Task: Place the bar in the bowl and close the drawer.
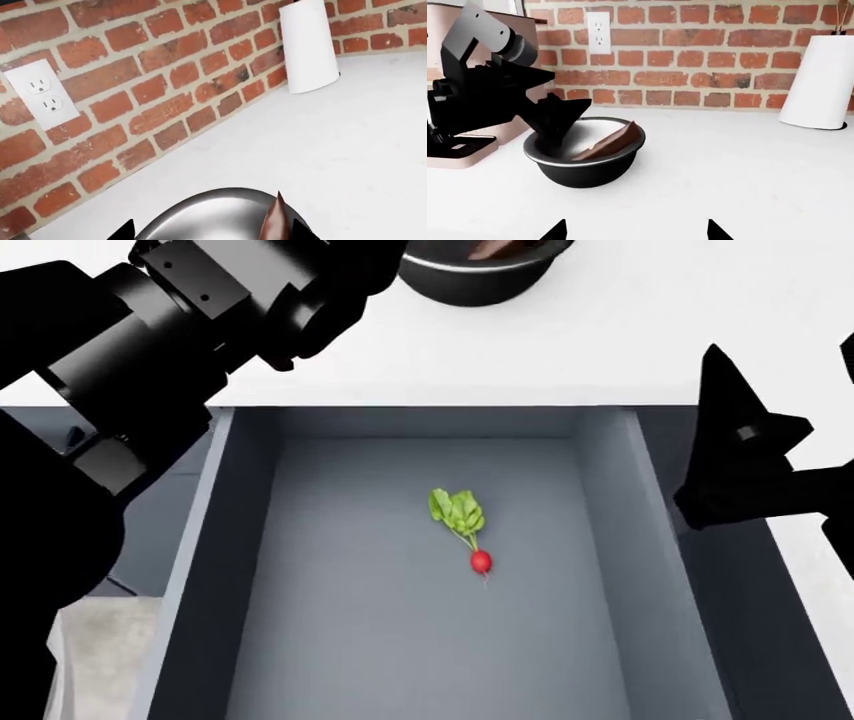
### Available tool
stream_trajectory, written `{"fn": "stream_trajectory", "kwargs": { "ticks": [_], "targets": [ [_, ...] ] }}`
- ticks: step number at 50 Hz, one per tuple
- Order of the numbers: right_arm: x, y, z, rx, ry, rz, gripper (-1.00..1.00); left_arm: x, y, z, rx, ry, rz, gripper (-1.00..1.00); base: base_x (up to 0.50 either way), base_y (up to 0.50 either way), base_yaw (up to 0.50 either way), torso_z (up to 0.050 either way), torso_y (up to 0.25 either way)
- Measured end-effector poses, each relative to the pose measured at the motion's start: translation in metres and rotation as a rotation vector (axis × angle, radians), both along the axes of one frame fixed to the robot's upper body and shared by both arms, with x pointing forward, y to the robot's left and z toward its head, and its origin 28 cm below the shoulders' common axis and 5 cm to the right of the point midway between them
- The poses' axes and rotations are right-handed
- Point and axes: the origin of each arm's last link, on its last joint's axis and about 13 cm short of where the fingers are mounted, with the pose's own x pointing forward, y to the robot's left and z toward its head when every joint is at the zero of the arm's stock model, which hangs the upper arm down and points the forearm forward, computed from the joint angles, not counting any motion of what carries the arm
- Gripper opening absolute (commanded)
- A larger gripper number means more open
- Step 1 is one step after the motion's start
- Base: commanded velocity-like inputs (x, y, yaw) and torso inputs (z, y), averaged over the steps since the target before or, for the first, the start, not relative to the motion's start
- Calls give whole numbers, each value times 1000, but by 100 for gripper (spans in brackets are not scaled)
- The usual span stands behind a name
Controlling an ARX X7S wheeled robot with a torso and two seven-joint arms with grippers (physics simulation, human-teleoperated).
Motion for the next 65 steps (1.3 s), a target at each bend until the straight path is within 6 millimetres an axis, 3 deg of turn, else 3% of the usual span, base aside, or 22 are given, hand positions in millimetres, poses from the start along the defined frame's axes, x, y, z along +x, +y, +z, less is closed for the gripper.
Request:
{"fn": "stream_trajectory", "kwargs": {
  "ticks": [20,41,46,54,65],
  "targets": [
    [-1,1,-3,8,8,6,100,-1,2,8,-11,3,3,100,0,0,0,0,250],
    [-12,8,7,2,-29,21,100,-25,14,76,-71,-66,-42,100,0,0,0,0,250],
    [-13,10,8,-2,-36,28,100,-35,23,83,-85,-79,-50,100,0,0,0,0,250],
    [-12,14,8,-7,-46,33,100,-59,56,65,-126,-74,-18,100,0,0,0,0,250],
    [-5,20,7,-9,-49,45,100,-111,96,-4,-187,-38,31,100,0,0,0,0,159]
  ]
}}
